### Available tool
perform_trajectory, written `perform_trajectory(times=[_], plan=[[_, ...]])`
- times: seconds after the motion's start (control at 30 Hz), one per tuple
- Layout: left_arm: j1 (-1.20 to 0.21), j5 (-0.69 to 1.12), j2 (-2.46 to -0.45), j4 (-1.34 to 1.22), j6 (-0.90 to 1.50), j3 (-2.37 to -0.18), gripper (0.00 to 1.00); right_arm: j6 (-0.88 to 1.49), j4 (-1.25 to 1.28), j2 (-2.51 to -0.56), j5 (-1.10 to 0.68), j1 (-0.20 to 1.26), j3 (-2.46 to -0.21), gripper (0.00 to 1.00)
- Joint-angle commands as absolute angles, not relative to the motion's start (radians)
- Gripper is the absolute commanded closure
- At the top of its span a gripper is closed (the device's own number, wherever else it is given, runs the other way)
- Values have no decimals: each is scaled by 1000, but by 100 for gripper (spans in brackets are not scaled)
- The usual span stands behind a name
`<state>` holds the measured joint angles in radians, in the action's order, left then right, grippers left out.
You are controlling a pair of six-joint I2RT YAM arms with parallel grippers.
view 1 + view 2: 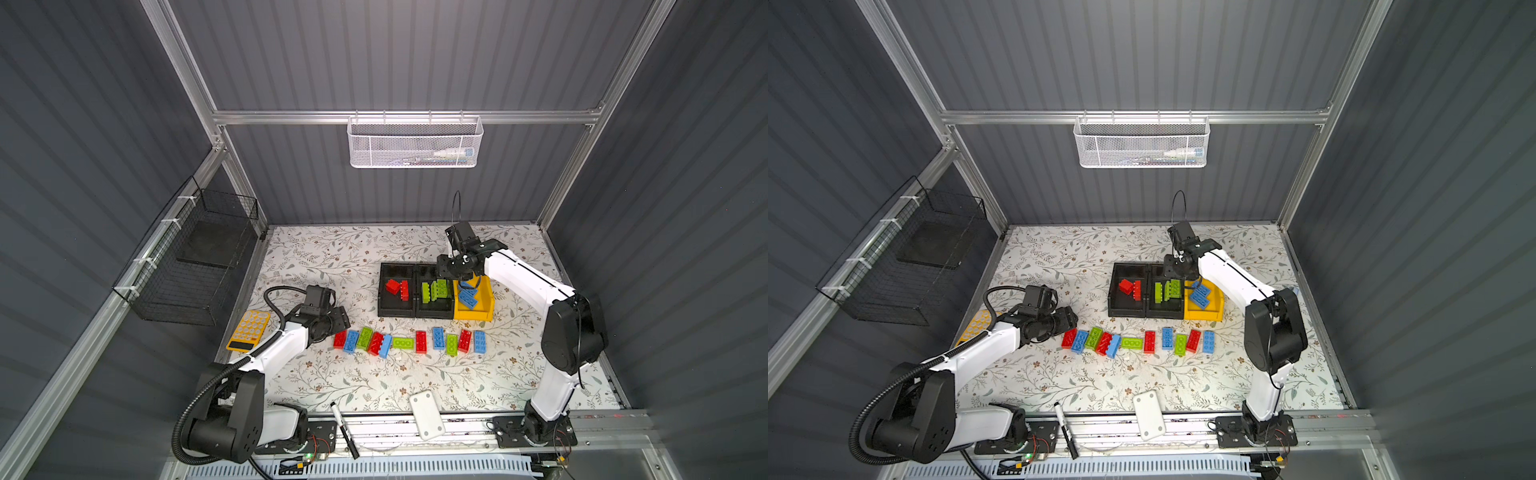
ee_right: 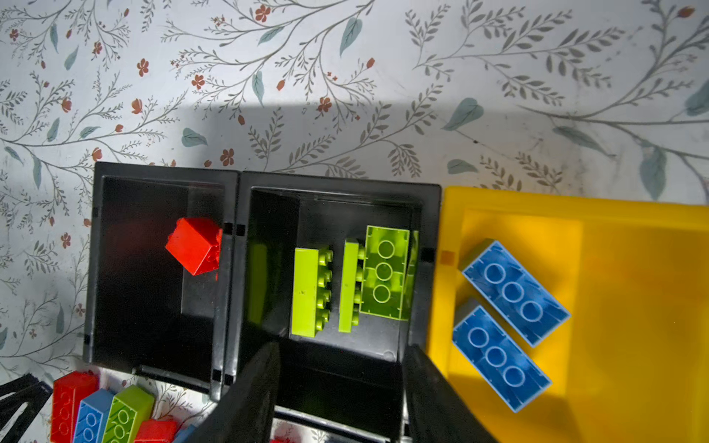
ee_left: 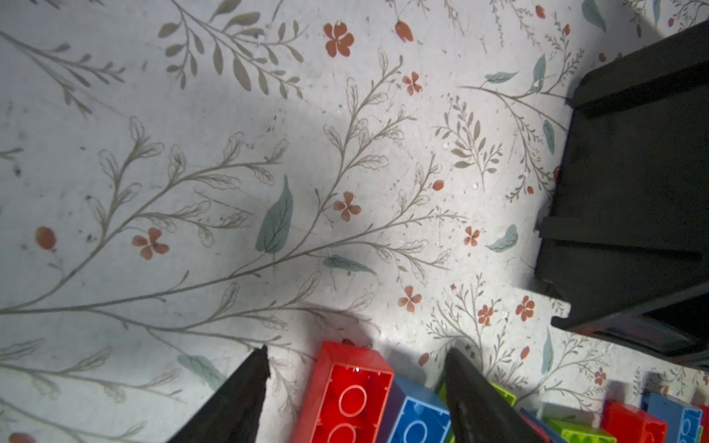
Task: Sort the legos into containers by color
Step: Pick up the lego from the middle-left of the table.
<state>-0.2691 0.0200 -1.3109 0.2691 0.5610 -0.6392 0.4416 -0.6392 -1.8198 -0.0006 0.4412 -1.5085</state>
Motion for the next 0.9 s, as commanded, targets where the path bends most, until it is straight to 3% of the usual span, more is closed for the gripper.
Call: perform_trajectory(times=[0.0, 0.3, 0.87], plan=[[-280, 37, -1299, 296, 550, -618, 27, 438, -638, -1802, 14, 429, -1477, 46], [-313, -11, -1379, 308, 533, -641, 32, 445, -629, -1787, 13, 422, -1442, 46], [-314, -49, -1411, 339, 510, -673, 60, 457, -619, -1761, 21, 401, -1404, 46]])
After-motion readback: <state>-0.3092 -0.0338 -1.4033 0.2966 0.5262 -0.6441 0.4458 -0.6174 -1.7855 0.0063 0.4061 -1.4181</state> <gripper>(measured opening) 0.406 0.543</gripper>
